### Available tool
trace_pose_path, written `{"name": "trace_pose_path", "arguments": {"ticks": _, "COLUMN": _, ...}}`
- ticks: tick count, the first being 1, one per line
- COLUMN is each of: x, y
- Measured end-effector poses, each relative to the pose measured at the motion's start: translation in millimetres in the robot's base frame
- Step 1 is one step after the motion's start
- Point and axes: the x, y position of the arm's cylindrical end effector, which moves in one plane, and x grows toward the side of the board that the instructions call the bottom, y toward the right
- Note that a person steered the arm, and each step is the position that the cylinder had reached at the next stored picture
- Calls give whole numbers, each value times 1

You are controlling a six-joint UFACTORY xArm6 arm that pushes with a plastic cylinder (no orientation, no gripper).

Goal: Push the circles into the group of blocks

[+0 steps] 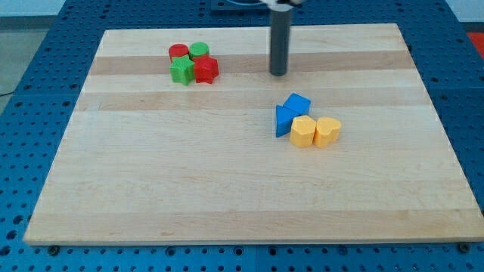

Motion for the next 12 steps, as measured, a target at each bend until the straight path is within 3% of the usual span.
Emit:
{"name": "trace_pose_path", "arguments": {"ticks": 2, "x": 35, "y": 105}}
{"name": "trace_pose_path", "arguments": {"ticks": 3, "x": 114, "y": 117}}
{"name": "trace_pose_path", "arguments": {"ticks": 4, "x": 165, "y": 103}}
{"name": "trace_pose_path", "arguments": {"ticks": 6, "x": 158, "y": 60}}
{"name": "trace_pose_path", "arguments": {"ticks": 8, "x": 131, "y": 51}}
{"name": "trace_pose_path", "arguments": {"ticks": 10, "x": 98, "y": 87}}
{"name": "trace_pose_path", "arguments": {"ticks": 12, "x": 108, "y": 107}}
